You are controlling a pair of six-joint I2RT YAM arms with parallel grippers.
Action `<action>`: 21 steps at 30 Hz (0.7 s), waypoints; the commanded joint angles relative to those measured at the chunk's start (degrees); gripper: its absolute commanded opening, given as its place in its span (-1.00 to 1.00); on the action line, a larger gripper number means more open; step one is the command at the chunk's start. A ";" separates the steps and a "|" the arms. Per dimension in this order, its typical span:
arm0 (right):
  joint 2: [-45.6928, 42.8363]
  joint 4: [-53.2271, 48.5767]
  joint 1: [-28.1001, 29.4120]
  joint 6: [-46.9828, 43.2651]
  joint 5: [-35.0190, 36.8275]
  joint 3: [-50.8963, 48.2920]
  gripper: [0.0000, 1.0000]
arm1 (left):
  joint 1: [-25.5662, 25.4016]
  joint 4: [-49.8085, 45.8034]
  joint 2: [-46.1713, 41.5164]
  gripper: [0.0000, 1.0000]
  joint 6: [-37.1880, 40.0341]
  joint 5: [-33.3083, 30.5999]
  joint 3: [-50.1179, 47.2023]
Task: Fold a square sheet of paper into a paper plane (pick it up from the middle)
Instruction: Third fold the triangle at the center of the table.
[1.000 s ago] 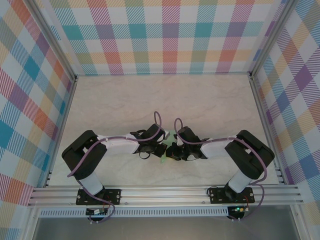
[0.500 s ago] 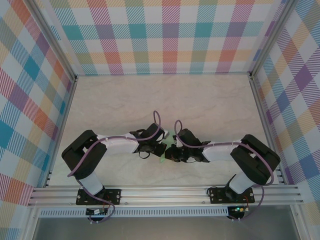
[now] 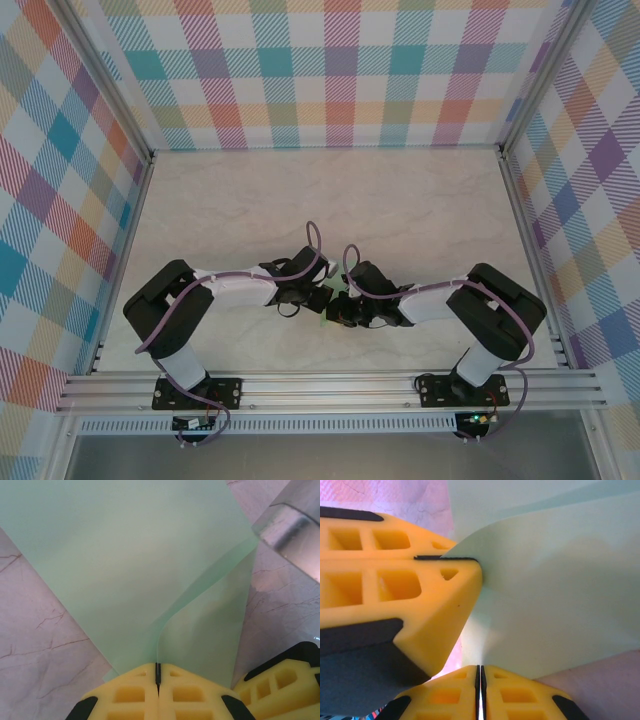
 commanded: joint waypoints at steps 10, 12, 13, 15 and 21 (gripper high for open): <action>-4.48 -1.69 2.13 -0.01 3.04 -0.61 -0.75 | 0.90 -1.10 0.48 -1.00 0.71 -0.04 -0.88; -3.58 0.77 2.72 0.68 2.48 -0.62 -0.75 | 0.90 -1.10 0.37 -1.00 0.71 -0.04 -0.90; -3.05 1.15 3.12 0.71 2.49 -0.19 -0.75 | 0.90 -1.08 0.31 -1.00 0.71 0.04 -0.88; -2.10 0.41 3.71 0.60 3.35 0.57 -0.75 | 0.90 -1.11 0.50 -1.00 0.71 0.05 -0.79; 2.85 1.51 3.98 1.55 4.49 0.36 -0.76 | 0.87 -0.84 0.85 -1.00 0.65 0.27 -0.50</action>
